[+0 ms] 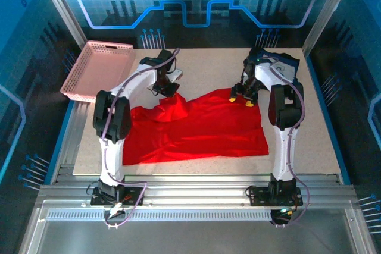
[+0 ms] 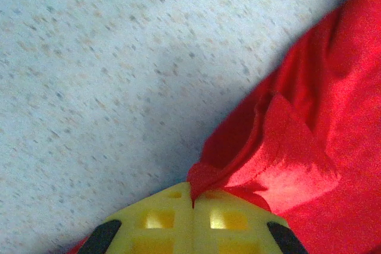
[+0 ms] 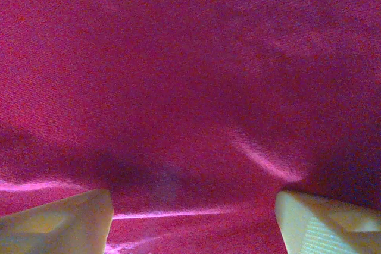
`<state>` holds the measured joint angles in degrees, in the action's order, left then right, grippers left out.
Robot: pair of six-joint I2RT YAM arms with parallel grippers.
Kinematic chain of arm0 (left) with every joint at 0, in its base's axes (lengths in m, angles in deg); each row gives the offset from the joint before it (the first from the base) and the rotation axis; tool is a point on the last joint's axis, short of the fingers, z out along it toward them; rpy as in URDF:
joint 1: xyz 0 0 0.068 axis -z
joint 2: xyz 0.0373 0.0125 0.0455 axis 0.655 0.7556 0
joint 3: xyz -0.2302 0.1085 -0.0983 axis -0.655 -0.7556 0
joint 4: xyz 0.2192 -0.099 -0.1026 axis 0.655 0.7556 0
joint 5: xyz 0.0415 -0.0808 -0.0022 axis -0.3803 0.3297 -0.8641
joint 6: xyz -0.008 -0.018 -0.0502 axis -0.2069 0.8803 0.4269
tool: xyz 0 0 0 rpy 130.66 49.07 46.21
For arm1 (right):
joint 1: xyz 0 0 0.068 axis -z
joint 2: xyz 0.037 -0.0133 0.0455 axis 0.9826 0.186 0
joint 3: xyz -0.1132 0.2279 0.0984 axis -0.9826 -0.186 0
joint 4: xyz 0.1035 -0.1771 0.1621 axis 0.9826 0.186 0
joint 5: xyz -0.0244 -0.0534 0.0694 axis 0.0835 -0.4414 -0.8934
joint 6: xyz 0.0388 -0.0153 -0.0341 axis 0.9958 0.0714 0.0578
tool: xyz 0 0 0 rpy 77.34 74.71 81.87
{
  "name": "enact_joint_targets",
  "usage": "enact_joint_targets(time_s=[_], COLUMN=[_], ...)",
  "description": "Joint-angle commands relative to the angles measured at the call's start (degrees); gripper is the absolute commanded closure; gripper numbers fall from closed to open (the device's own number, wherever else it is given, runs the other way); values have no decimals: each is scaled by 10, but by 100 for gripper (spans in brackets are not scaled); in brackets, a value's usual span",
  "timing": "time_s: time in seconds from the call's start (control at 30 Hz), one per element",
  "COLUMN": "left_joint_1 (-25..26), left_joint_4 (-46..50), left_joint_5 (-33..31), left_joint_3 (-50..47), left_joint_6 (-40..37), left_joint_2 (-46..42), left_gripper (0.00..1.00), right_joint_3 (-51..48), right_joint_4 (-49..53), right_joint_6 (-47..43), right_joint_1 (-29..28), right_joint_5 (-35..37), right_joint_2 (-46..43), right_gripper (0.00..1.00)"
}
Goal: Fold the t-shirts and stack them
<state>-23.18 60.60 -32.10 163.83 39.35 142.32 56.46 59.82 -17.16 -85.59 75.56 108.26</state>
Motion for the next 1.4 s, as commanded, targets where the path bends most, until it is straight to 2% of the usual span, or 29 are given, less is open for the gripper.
enact_joint_targets(time_s=[0.0, 0.23, 0.57, 0.87, 1.0, 1.1, 1.13, 1.17, 1.2, 1.23, 1.33, 1.37], left_joint_1=[-17, -29, -53, -63, -65, -62, -61, -60, -60, -60, -60, -60], left_joint_4=[13, -14, -65, -187, -247, -302, -321, -335, -352, -364, -365, -356], left_joint_5=[-36, -103, -141, -173, -193, -180, -177, -183, -195, -212, -264, -275], left_joint_3=[55, 134, 218, 250, 273, 275, 280, 284, 286, 291, 307, 310], left_joint_6=[-37, -98, -149, -181, -197, -212, -212, -211, -207, -204, -177, -164], left_joint_2=[31, 89, 162, 211, 241, 246, 249, 251, 253, 254, 242, 233], left_gripper=[100, 100, 100, 99, 91, 89, 79, 64, 43, 28, 1, 1], right_joint_3=[-5, 4, 31, 64, 75, 80, 81, 84, 87, 90, 95, 93], right_joint_4=[8, 18, 49, 82, 91, 91, 91, 91, 90, 90, 86, 83], right_joint_6=[-12, -18, -29, -43, -47, -48, -48, -48, -47, -47, -44, -43], right_joint_1=[3, 2, -3, -12, -18, -22, -23, -24, -26, -27, -30, -32], right_joint_5=[2, 4, 18, 35, 38, 35, 33, 31, 29, 27, 23, 20], right_joint_2=[28, 44, 57, 67, 70, 72, 73, 74, 75, 76, 75, 73], right_gripper=[25, 25, 25, 24, 24, 24, 24, 24, 24, 24, 24, 24])
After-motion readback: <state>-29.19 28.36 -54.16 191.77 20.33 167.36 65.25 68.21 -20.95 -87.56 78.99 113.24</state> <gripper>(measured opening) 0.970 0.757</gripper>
